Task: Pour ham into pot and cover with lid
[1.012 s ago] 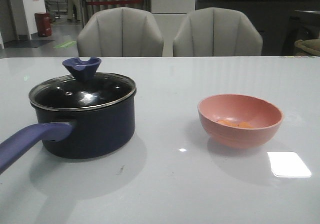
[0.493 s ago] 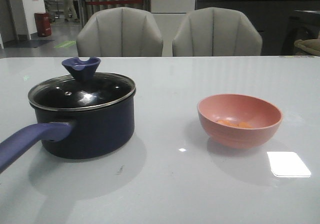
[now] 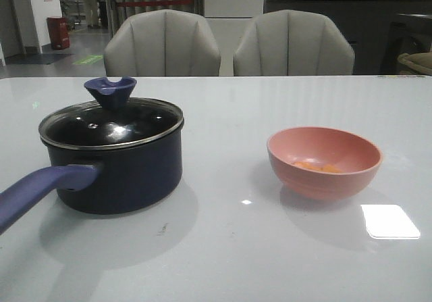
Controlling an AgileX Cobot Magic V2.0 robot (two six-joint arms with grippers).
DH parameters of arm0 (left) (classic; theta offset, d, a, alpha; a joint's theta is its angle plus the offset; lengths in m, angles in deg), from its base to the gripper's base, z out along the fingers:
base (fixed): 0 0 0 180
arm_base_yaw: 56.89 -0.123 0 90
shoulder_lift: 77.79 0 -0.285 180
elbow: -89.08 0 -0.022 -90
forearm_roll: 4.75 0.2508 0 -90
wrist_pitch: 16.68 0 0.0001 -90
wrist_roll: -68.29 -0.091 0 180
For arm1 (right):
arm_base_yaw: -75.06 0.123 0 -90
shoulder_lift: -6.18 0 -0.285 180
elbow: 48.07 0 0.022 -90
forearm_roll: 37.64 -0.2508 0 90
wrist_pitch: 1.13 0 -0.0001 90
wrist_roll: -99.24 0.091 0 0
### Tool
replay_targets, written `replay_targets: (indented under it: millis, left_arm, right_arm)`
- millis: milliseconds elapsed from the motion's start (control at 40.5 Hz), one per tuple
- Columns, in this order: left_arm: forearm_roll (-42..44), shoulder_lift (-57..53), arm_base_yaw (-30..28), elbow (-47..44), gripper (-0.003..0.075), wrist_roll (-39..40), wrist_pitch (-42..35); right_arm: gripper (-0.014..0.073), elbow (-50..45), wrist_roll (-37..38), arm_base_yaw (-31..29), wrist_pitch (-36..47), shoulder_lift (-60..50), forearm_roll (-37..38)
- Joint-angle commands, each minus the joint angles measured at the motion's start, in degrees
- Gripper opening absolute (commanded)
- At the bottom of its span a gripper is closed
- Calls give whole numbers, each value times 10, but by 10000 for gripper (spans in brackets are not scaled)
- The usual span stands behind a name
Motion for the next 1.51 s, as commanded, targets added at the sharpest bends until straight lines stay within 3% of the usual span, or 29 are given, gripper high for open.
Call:
replay_targets:
  millis: [0, 345, 444, 543, 691, 765, 1036, 1283, 1480]
  left_arm:
    - [-5, 28, 0, 16, 113, 5, -40]
    - [-13, 67, 0, 16, 118, 5, -71]
    - [-22, 67, 0, 16, 156, 5, -72]
    - [-22, 67, 0, 16, 261, 5, -72]
    - [-22, 67, 0, 16, 554, 5, -72]
    - [-22, 67, 0, 16, 630, 5, -76]
    - [-59, 69, 0, 19, 637, 5, -85]
    - [-59, 154, 8, 126, 637, 5, 46]
    - [-66, 278, 57, 215, 637, 5, 105]
  right_arm:
    - [147, 3, -4, -5, 42, -12, 0]
    - [147, 3, -4, -5, 42, -12, 0]
    - [147, 3, -4, -5, 42, -12, 0]
    - [147, 3, -4, -5, 42, -12, 0]
    - [147, 3, -4, -5, 42, -12, 0]
    - [147, 3, -4, -5, 42, -12, 0]
    - [147, 3, -4, -5, 42, -12, 0]
    - [147, 3, -4, -5, 42, -12, 0]
    - [147, 3, -4, -5, 42, -12, 0]
